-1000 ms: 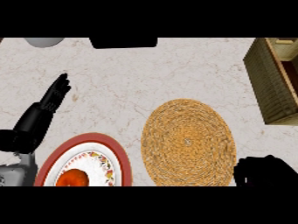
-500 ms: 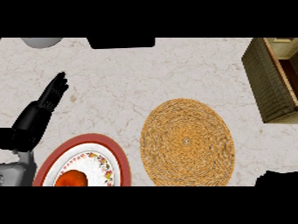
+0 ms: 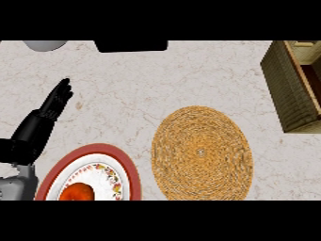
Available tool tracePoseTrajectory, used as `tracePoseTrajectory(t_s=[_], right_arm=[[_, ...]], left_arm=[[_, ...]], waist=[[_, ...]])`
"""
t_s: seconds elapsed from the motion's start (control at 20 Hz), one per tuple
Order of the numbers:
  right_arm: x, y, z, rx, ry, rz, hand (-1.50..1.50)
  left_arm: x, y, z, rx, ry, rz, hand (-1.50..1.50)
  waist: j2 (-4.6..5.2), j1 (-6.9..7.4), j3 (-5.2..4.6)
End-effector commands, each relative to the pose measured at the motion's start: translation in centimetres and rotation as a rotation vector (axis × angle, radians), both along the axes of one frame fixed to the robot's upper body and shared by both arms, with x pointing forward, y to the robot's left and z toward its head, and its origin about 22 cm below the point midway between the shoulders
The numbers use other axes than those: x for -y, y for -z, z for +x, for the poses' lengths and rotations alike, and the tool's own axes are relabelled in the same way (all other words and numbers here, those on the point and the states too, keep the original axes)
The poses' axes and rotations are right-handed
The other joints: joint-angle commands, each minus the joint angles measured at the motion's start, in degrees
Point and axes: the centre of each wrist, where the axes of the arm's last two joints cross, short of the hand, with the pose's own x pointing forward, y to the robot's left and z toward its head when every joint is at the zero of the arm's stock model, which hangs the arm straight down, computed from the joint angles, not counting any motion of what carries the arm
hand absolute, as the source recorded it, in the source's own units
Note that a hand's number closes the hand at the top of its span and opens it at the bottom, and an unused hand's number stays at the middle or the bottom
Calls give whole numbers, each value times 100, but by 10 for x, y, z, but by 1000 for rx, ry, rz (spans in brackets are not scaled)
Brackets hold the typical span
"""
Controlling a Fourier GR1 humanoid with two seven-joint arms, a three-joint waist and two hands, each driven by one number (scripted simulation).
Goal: Pick the eggplant from the placemat and place it in the basket
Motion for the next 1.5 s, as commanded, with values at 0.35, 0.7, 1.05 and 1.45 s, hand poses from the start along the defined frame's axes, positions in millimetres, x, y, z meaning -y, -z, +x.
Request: tracePoseTrajectory(t_s=[0.35,0.7,1.05,1.45], right_arm=[[26,-107,1,131,209,-47,150],[54,-163,58,162,387,10,150],[83,-178,111,194,532,97,150],[130,-172,153,150,565,69,150]], left_arm=[[11,-3,8,-5,34,-3,0],[13,-14,14,29,50,1,0],[16,-9,19,4,82,-8,0],[12,-7,7,16,59,-1,0]], waist=[[36,240,-3],[62,349,8],[82,379,12],[64,333,15]])
